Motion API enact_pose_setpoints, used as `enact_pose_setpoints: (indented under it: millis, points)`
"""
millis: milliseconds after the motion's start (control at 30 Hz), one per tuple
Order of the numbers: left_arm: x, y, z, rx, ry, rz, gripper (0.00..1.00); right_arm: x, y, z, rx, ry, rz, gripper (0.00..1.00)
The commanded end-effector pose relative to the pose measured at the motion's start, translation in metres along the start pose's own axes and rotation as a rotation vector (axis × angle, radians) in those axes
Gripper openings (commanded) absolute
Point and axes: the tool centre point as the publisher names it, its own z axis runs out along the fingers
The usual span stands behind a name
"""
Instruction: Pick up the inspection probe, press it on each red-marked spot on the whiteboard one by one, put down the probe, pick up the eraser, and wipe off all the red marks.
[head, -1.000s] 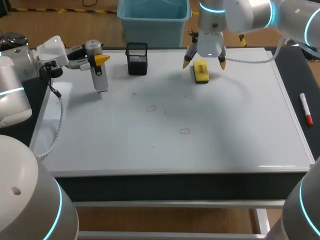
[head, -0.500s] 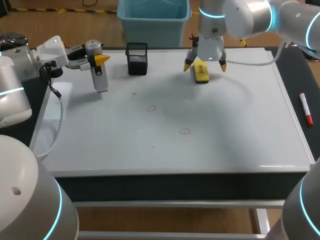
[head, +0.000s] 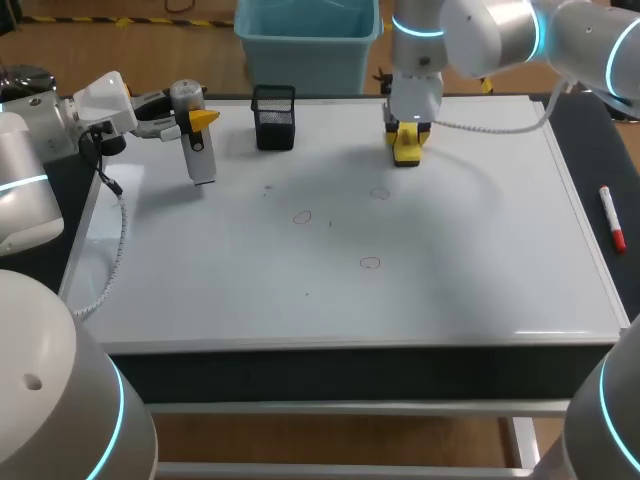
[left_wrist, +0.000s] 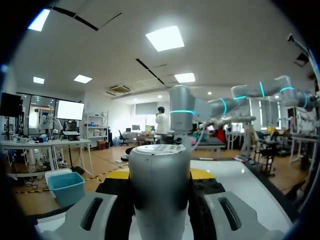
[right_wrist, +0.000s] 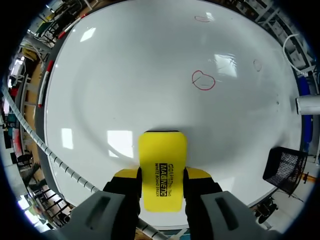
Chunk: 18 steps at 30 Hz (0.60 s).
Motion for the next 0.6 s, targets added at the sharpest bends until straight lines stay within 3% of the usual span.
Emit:
enact_pose_setpoints:
  millis: [33, 367, 600]
  points:
    - [0.0, 0.0, 0.0, 0.003, 0.0, 0.002, 0.0, 0.001, 0.0, -0.003, 0.0, 0.007, 0.0, 0.0]
    - [0.0, 0.0, 0.0, 0.003, 0.0, 0.002, 0.0, 0.007, 0.0, -0.008, -0.017, 0.011, 0.025, 0.0]
    - [0.0, 0.0, 0.0, 0.003, 0.0, 0.002, 0.0, 0.033, -0.004, -0.019, -0.023, 0.016, 0.071, 0.0]
